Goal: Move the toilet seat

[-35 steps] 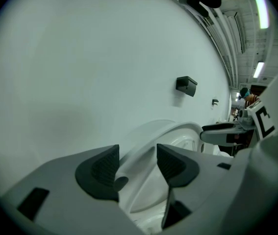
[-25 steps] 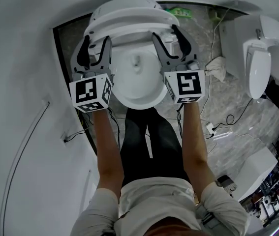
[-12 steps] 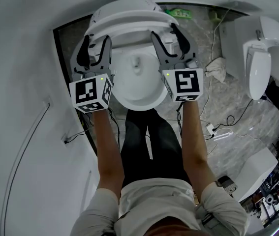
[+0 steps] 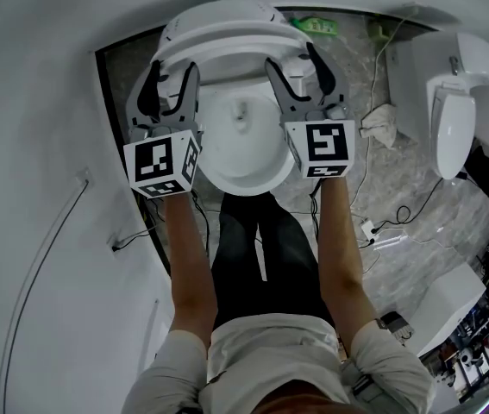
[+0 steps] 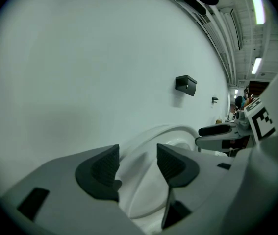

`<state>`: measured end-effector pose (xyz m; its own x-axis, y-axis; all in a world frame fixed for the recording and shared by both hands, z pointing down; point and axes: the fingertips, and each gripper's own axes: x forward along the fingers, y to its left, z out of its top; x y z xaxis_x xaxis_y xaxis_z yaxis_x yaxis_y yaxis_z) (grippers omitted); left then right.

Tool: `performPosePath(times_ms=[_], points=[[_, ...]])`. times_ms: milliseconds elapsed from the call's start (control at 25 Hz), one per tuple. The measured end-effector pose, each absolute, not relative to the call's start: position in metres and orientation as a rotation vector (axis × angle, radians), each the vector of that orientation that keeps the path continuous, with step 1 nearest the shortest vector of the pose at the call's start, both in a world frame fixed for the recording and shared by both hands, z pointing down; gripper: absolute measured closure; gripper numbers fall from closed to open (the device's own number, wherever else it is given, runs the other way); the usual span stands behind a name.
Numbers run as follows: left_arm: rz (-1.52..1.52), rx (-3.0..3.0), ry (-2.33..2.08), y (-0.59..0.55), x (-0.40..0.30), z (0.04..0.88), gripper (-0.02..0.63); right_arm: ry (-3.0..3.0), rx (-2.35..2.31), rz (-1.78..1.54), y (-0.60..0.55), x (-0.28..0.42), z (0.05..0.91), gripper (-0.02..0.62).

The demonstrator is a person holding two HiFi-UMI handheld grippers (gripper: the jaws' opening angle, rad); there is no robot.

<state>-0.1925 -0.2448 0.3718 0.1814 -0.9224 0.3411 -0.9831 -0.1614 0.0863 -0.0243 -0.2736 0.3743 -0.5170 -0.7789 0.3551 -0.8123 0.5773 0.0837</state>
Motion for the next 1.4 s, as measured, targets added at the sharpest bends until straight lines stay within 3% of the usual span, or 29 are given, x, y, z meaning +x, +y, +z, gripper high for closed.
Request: performPosePath(times_ms=[840,1160,1400], points=[[0.295,2.215,-1.802,-0.220,-0.172,0.354,0.368,-2.528,1.243,0.088,-0.243,-0.029,0.348,0.308],[0.279,2.248,-1.787,-0.197,-0.156,0.332,0.416,-2.579,1.201,0.135,-0.213,-0.027,0.328,0.381],[0.231,2.273,-1.777,-0.167,-0.145,0.296,0.515,-2.597,1.263,0.201,-0.183,-0.016,0.295,0.485]])
